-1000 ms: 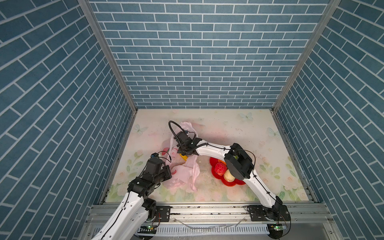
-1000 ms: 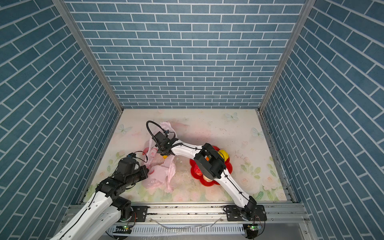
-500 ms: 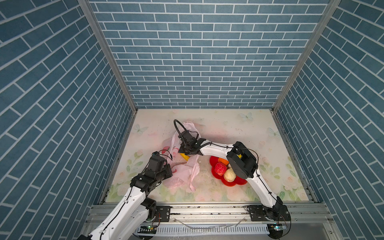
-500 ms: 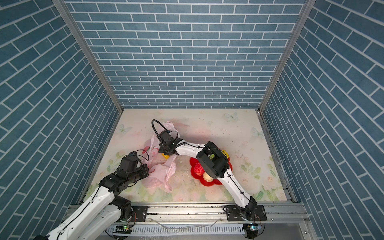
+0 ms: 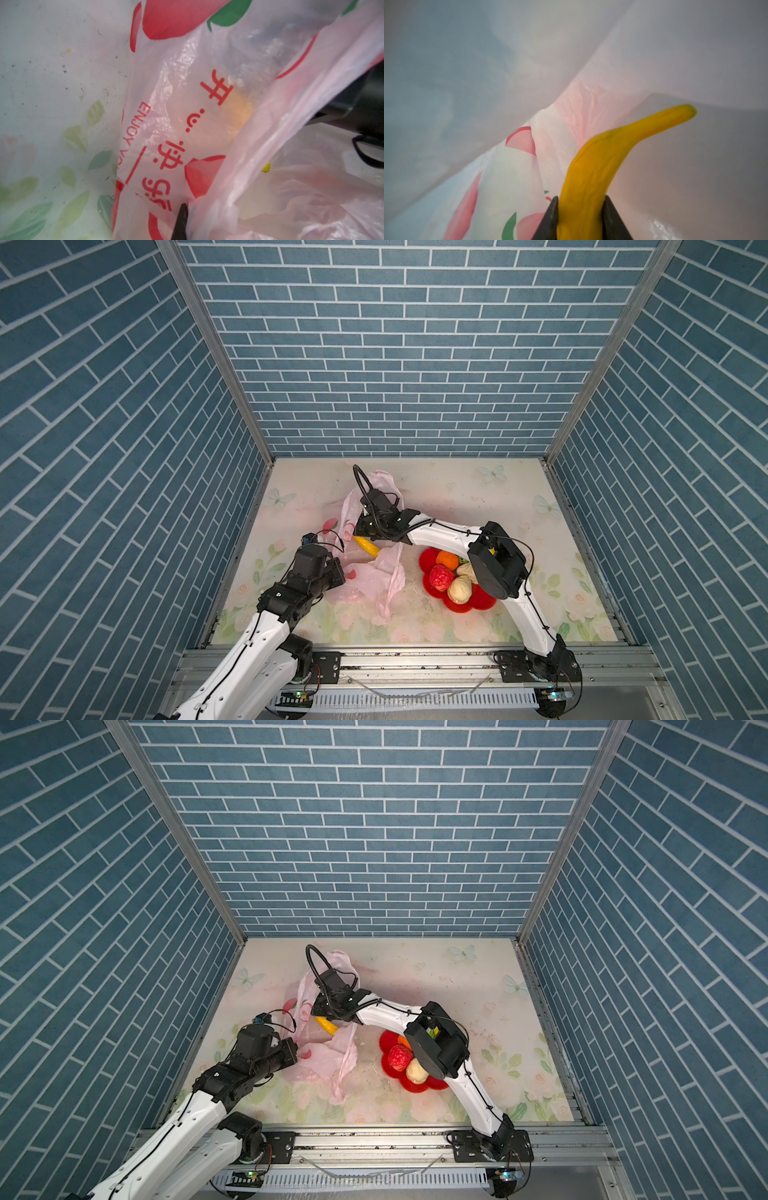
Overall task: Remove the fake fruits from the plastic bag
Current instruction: 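Close the right gripper on the yellow banana and lift it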
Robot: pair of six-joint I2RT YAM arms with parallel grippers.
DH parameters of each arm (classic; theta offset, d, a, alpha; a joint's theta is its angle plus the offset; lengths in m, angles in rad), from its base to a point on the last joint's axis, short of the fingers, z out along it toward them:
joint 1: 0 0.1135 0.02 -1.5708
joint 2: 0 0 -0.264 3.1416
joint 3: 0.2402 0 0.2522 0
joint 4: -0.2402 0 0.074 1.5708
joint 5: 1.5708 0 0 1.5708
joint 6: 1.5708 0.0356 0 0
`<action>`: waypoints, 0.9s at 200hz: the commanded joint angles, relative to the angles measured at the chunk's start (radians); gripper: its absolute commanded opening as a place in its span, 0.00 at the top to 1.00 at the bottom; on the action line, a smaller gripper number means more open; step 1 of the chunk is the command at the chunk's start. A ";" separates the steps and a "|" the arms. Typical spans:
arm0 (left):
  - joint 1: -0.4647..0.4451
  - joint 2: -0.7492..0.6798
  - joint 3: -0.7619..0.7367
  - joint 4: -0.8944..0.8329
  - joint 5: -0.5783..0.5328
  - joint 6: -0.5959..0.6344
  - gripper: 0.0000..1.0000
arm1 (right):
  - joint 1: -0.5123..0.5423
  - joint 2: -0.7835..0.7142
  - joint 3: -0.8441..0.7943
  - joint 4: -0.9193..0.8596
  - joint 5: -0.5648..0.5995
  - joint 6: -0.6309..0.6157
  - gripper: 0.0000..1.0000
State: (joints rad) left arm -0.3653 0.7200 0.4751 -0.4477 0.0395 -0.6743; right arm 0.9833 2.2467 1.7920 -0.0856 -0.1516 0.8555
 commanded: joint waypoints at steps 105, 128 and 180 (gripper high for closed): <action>-0.003 0.128 0.086 0.163 -0.181 0.070 1.00 | -0.013 -0.136 -0.055 0.132 -0.160 0.016 0.88; -0.003 0.162 0.110 0.170 -0.183 0.081 1.00 | -0.014 -0.157 -0.064 0.138 -0.153 0.006 0.88; -0.003 0.176 0.094 0.190 -0.170 0.058 1.00 | -0.020 -0.177 -0.048 0.152 -0.154 -0.004 0.88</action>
State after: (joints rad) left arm -0.3653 0.8974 0.5606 -0.2729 -0.1123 -0.6140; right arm 0.9710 2.1201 1.7435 0.0311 -0.2928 0.8581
